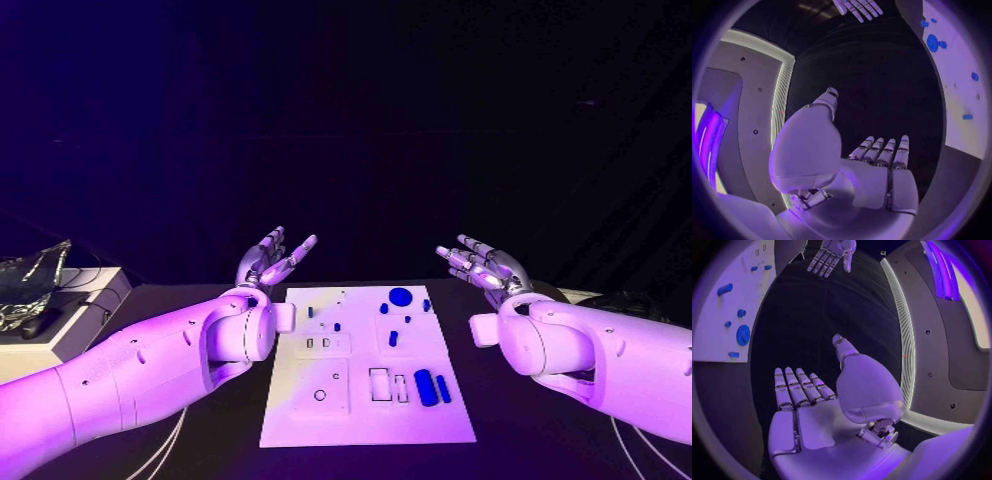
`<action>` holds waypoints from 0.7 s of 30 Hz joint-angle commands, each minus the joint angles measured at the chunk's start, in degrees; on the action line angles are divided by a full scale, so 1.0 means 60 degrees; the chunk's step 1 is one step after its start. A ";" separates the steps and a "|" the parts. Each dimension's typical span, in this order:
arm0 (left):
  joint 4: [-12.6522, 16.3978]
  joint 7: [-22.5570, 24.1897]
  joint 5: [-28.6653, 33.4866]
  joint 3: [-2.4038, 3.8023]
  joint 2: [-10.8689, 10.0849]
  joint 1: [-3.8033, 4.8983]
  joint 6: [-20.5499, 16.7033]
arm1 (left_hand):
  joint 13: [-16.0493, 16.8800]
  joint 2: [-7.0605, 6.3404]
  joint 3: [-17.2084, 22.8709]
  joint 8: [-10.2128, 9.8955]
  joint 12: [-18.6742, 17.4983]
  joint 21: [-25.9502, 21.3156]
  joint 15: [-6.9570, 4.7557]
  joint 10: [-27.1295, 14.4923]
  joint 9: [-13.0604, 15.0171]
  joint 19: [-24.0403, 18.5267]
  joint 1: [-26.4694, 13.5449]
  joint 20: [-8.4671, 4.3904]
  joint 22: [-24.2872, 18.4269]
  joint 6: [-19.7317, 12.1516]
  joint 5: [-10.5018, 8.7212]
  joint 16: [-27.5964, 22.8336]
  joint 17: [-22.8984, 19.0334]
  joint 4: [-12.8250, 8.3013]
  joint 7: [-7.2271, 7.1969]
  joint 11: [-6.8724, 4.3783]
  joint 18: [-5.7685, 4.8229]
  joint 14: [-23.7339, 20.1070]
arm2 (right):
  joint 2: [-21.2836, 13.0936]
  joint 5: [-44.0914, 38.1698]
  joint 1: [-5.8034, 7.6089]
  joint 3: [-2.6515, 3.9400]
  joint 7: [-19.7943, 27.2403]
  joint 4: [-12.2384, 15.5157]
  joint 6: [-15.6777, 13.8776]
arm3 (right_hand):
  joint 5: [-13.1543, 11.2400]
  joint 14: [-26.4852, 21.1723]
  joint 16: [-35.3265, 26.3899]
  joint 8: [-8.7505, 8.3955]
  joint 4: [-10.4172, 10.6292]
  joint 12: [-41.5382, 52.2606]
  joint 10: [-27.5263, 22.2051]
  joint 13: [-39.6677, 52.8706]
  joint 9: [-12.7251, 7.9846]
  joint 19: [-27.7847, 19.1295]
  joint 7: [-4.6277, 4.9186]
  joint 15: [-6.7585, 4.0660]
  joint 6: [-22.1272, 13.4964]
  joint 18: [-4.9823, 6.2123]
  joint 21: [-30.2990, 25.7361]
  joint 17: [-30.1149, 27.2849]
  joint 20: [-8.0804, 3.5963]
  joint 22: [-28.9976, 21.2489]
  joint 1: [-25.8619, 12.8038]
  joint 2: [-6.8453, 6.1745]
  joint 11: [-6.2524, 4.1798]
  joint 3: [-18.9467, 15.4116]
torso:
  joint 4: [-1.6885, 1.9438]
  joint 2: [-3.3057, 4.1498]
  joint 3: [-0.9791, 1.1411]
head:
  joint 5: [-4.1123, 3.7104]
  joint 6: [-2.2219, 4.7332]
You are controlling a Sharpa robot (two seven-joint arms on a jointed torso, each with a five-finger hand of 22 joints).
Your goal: Assemble the parts on the task board
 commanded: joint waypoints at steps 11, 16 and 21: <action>-0.0184 -0.0172 -0.0380 0.0051 -0.0114 -0.0263 0.1339 | 0.0190 0.0738 0.0557 0.0425 0.0342 0.0672 0.0254 0.2001 0.0228 0.1845 0.0493 0.0030 0.0311 0.2297 0.0038 0.0439 0.0237 0.0023 0.0442 0.0499 0.0392 0.2116 | 0.0125 -0.4653 0.0310 -0.0295 -0.0899 -0.1128 0.2165 | -0.0859 0.5549 0.0280 0.0272 -0.1320 0.0235 0.4724 0.0215 0.0198 0.4347 0.0949 -0.0674 0.3653 0.0602 0.1429 0.0249 -0.0460 0.0355 0.2154 0.0220 -0.0556 0.0608 | -0.0043 0.0023 0.0006 | 0.0013 -0.0249; 0.0149 0.0023 -0.0409 0.0047 -0.0478 -0.0379 0.1899 | 0.0316 0.1345 0.0370 0.0561 0.0464 0.2044 -0.0323 0.6245 0.0284 0.5477 0.0361 -0.0257 0.0827 0.4680 0.0017 0.0855 0.0425 -0.0590 0.0610 0.0520 0.1192 0.6768 | 0.0377 -0.7004 0.0278 -0.0292 -0.1095 -0.1610 0.1989 | -0.0510 0.7441 0.0485 0.0339 -0.1422 0.0289 0.6597 0.0264 0.0288 0.5530 0.0639 -0.1255 0.5629 0.0607 0.1743 0.0313 -0.0977 0.0384 0.1887 -0.0142 -0.0947 0.0718 | -0.0034 0.0085 0.0027 | -0.0018 -0.0332; 0.0720 0.0074 -0.0455 0.0046 -0.0936 -0.0528 0.2444 | 0.0415 0.2050 0.0073 0.0509 0.0423 0.2683 -0.0806 0.8450 0.0358 0.6779 0.0341 -0.0617 0.0998 0.6591 0.0037 0.0937 0.0547 -0.1290 0.0581 0.0154 0.1453 0.8932 | 0.0531 -0.8756 0.0266 -0.0283 -0.1347 -0.1850 0.1596 | -0.0609 0.8619 0.0537 0.0398 -0.1481 0.0300 0.7390 0.0274 0.0353 0.6397 0.0471 -0.1682 0.6981 0.0513 0.2073 0.0398 -0.1486 0.0482 0.1877 -0.0210 -0.1239 0.0838 | 0.0027 0.0153 0.0055 | -0.0073 -0.0432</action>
